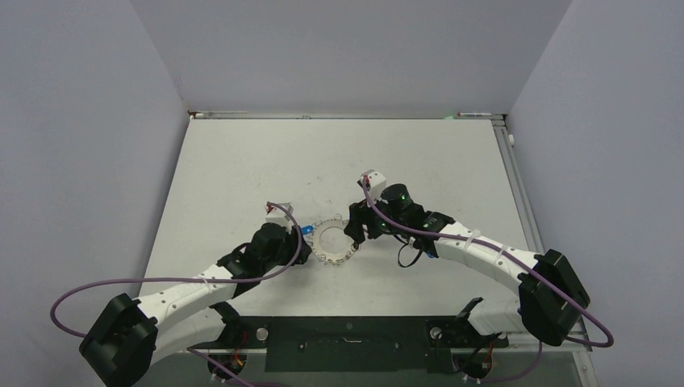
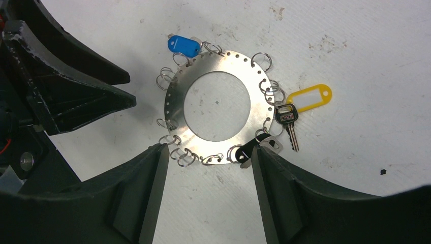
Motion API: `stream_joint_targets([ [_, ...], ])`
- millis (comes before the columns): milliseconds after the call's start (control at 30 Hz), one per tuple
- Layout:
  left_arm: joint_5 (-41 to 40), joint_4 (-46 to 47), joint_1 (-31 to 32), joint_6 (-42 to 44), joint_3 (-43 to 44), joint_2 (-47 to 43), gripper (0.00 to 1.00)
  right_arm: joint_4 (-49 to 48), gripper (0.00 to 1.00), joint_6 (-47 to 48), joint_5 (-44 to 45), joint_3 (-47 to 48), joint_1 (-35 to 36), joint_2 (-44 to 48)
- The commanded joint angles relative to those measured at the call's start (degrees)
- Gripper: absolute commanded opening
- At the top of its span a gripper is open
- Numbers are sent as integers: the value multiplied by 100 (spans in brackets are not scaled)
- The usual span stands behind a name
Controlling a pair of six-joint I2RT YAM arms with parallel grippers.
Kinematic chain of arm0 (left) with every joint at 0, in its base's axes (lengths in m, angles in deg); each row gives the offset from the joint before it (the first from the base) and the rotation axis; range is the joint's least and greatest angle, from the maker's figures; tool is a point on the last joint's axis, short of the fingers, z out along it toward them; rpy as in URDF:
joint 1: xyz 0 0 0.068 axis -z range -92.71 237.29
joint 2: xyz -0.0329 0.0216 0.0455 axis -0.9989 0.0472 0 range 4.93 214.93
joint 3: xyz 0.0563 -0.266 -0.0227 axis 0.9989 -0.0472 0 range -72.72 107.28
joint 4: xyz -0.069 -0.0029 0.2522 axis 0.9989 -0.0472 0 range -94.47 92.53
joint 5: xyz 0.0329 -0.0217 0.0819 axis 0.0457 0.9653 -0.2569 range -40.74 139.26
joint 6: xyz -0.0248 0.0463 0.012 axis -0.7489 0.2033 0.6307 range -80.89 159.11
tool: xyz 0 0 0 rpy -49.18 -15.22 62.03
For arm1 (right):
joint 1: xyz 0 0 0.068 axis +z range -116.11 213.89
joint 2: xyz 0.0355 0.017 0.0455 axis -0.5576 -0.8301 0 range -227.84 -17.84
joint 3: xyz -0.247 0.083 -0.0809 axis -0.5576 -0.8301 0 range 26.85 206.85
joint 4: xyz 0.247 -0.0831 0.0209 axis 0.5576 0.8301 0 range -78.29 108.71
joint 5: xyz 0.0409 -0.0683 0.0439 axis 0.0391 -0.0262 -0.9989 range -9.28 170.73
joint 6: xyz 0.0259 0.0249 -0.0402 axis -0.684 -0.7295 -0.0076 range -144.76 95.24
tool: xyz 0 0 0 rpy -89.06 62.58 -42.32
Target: Put the keys on the keyring
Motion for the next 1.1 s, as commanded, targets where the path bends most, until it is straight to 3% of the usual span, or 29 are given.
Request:
stream_joint_targets([
  [0,-96,723,18,200,231,332,37,-85,62,-34,-35,42,-24,211],
  [667,-219,1502,-69,559,399,1534,26,-49,61,-65,-108,-8,-16,287],
  [1067,-158,1750,-78,665,460,1888,14,-108,61,-70,-170,-42,-15,190],
])
